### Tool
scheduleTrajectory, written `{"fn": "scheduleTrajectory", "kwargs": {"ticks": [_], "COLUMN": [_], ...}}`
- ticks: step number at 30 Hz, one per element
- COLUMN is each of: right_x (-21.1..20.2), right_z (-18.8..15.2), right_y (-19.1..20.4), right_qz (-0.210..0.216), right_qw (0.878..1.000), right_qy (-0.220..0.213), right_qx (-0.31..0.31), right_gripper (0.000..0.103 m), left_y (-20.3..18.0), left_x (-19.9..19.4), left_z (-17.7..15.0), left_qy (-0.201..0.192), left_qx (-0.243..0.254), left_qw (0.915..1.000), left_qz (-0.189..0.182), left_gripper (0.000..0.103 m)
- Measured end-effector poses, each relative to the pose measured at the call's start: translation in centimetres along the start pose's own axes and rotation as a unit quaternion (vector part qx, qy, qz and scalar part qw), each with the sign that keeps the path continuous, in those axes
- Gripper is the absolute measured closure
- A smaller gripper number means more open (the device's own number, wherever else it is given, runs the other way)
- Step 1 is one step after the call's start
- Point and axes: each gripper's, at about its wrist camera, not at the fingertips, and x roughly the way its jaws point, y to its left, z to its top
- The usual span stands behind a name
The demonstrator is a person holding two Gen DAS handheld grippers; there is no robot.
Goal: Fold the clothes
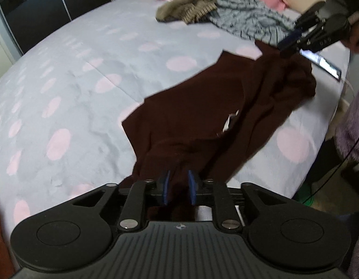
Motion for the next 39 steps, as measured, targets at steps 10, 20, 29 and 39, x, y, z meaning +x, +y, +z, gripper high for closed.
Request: {"fn": "scheduleTrajectory", "kwargs": {"ticks": [10, 20, 29, 39], "right_x": [3.3, -0.1, 0.8, -1.9], "right_z": [0.7, 0.8, 0.2, 1.0], "right_y": [0.0, -0.5, 0.2, 0.5], "right_qz": [0.003, 0.018, 0.004, -0.031], "right_qw": [0.998, 0.999, 0.998, 0.998], "right_qy": [0.023, -0.014, 0.011, -0.047], "right_qx": [-0.059, -0.044, -0.059, -0.042], "right_gripper": [0.065, 0.098, 0.098, 0.098], "left_y": [0.6, 2.0, 2.2, 5.5], "left_x": [1.5, 2.7, 2.2, -6.4], "left_z": [0.1, -0.9, 0.2, 0.1], "left_qy": [0.015, 0.037, 0.016, -0.147], "left_qx": [-0.002, -0.036, -0.056, -0.151], "left_qw": [0.9998, 0.9986, 0.9983, 0.9763], "left_qz": [-0.008, -0.009, -0.007, 0.049], "left_gripper": [0.075, 0.075, 0.101, 0.103]}}
